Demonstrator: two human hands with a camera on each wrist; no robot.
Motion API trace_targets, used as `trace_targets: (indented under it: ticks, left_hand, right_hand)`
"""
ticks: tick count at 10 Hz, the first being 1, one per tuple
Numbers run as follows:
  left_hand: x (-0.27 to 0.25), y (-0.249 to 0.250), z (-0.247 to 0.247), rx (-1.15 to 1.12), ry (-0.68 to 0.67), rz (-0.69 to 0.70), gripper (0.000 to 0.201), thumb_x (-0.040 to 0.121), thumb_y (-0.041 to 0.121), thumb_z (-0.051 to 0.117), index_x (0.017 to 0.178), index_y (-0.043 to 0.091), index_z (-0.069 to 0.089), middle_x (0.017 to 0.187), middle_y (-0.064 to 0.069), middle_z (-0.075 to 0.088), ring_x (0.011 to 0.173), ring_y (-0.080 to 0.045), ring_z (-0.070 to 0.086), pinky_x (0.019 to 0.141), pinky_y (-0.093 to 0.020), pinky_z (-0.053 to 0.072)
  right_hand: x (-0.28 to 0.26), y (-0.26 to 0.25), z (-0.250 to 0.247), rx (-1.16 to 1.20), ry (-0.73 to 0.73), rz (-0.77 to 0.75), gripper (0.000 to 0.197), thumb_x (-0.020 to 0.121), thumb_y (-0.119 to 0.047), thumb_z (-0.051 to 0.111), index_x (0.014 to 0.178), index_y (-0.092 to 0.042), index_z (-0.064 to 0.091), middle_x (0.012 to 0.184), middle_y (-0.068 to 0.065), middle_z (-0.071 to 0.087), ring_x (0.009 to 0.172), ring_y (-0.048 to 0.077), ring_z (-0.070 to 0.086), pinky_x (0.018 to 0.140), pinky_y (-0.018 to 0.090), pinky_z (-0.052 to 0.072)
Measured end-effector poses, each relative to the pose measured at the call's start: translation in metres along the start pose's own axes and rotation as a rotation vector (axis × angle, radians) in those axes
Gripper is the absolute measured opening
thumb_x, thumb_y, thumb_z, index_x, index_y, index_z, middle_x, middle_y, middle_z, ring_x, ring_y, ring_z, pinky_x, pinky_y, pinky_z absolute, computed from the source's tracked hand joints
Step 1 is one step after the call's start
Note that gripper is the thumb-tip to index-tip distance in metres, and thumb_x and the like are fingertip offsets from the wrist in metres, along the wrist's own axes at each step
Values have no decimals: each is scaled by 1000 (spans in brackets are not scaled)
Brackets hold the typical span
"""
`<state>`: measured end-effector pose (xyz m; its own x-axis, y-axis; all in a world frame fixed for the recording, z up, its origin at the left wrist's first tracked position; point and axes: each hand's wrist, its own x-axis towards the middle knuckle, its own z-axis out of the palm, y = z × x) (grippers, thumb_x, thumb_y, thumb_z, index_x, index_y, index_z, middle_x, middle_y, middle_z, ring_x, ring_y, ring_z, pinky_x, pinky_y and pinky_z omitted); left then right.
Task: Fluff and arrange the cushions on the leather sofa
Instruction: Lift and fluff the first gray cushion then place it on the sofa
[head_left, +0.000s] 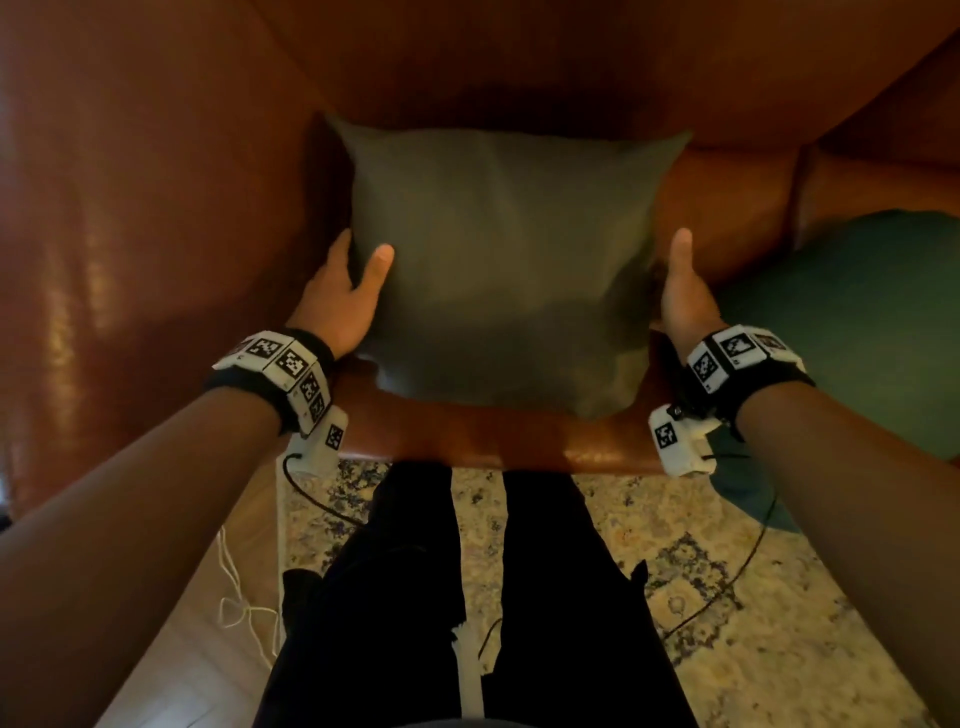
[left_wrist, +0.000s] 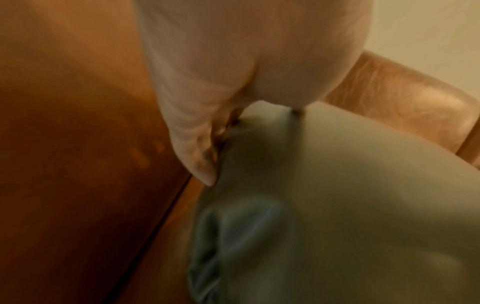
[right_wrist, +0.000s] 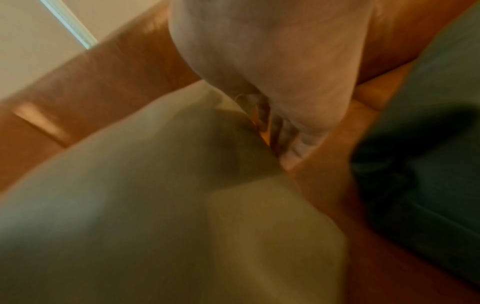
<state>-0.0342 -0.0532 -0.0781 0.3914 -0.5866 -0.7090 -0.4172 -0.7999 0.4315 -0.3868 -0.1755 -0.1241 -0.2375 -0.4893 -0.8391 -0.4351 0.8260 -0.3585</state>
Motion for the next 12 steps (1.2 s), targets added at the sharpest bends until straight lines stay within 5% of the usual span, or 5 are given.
trace_targets:
  ticks: [1,3,5,9,12]
  left_hand:
    - [-12,-23,7,35,47,-30,60,109,56,22,148,17,44,151,-17,50,138,-36,47,112,-44,33]
    - [-12,-116,36,108,-223,-252,35,89,39,49,117,22,60,118,-15,70,106,-35,68,100,-48,53]
    - [1,-94,53,80,-116,-177,31,100,14,52,130,8,61,127,-20,66,118,-38,63,100,-40,49]
    - [17,-84,69,-529,-131,-365,26,107,2,44,126,9,60,123,-14,65,86,-18,67,57,-25,61]
    - [24,-69,60,-233,-315,-218,19,92,-1,69,95,17,68,110,-20,71,101,-35,69,97,-59,55]
  right_hand:
    - [-4,54,-11,-196,33,70,71,103,-61,32,146,-8,52,143,16,57,124,42,59,107,56,50]
    - [-28,136,6,-416,-306,76,8,99,-15,65,93,-20,67,114,17,71,100,33,68,92,46,55]
    - [-22,127,22,32,-155,30,36,100,-26,69,133,-13,64,126,8,70,112,27,69,97,45,59]
    - [-15,113,29,105,-132,87,19,104,-11,59,119,-21,62,112,14,68,81,17,60,83,40,53]
    - [20,118,34,-128,-156,248,73,96,7,63,159,-2,26,156,20,43,135,38,53,105,39,51]
